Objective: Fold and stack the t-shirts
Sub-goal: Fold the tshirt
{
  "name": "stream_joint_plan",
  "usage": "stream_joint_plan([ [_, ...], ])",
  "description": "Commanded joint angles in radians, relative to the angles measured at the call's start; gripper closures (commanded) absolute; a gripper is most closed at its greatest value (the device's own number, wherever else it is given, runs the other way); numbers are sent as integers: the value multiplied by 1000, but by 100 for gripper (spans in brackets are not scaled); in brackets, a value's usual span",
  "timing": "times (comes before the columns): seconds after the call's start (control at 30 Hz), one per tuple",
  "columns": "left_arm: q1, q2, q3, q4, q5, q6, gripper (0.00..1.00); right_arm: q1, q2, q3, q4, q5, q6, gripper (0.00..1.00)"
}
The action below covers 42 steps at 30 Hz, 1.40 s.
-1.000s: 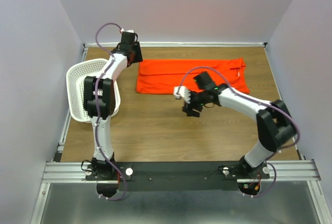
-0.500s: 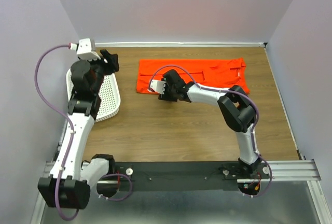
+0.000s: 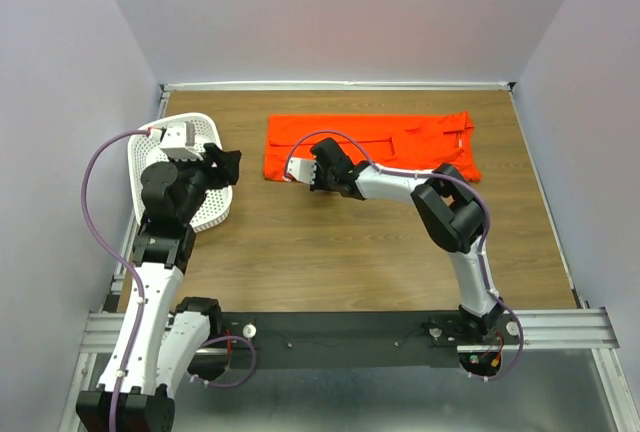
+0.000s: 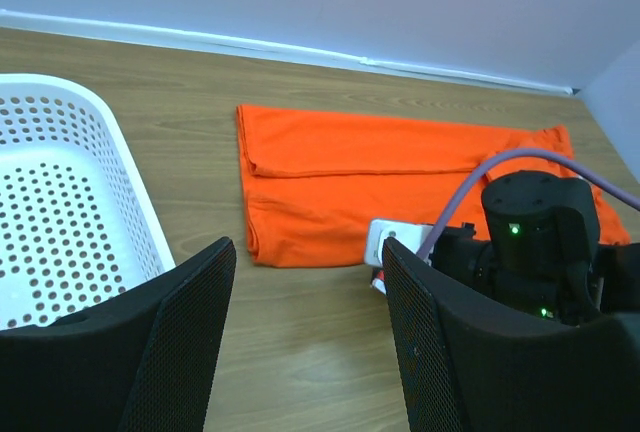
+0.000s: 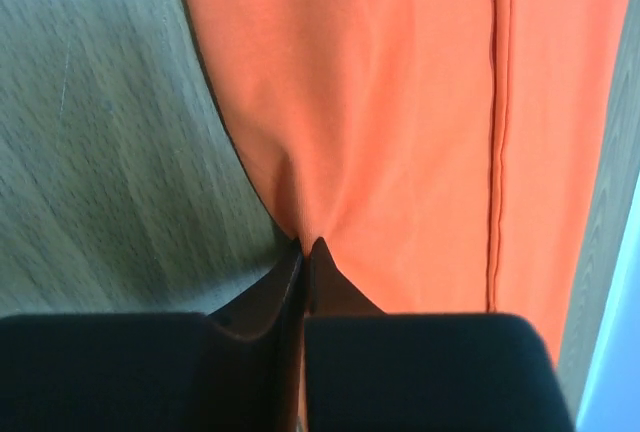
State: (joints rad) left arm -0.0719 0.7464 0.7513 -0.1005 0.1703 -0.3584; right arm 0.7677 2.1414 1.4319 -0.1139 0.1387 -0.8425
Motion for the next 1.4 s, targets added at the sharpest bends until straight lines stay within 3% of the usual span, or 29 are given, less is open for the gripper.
stream_joint_plan([
  [0.0, 4, -28, -33, -16, 54, -14, 31, 7, 11, -48, -67, -57, 6, 99],
  [0.3, 4, -16, -53, -7, 109, -17, 31, 5, -133, -197, -162, -236, -43, 100],
  [0.5, 6, 59, -67, 51, 230, -17, 31, 13, -386, -459, -285, -381, -151, 99],
  [0.7, -35, 218, -47, 137, 336, -34, 31, 16, -671, -668, -407, -410, -253, 98],
  [0.73, -51, 273, -40, 149, 337, -37, 31, 18, -696, -709, -415, -410, -253, 85],
  [0.83, -158, 416, 19, 179, 301, -45, 31, 15, -793, -732, -420, -395, -184, 29],
  [0.9, -225, 502, 107, 174, 253, -37, 31, 10, -850, -706, -420, -392, -127, 15],
  [0.93, -248, 551, 141, 159, 236, -34, 32, -11, -880, -696, -409, -398, -101, 0],
  [0.97, -285, 647, 176, 153, 226, -34, 32, -28, -944, -680, -396, -395, -25, 0],
  [1.07, -328, 851, 350, 102, 184, 10, 32, -178, -1043, -636, -285, -370, 150, 0],
  [1.13, -350, 1009, 506, 32, 163, 39, 34, -383, -1066, -623, -151, -354, 267, 0],
  [1.17, -362, 1066, 560, 7, 150, 73, 34, -471, -1065, -617, -118, -367, 408, 0],
  [1.2, -387, 1121, 679, -17, 146, 90, 34, -560, -1025, -596, -119, -434, 458, 0],
  [1.23, -397, 1177, 735, -42, 144, 104, 35, -744, -1002, -569, -131, -644, 509, 0],
  [1.3, -422, 1333, 892, -103, 181, 149, 36, -881, -901, -542, -164, -916, 609, 9],
  [1.37, -434, 1453, 1015, -137, 199, 171, 37, -967, -835, -492, -275, -1014, 611, 24],
])
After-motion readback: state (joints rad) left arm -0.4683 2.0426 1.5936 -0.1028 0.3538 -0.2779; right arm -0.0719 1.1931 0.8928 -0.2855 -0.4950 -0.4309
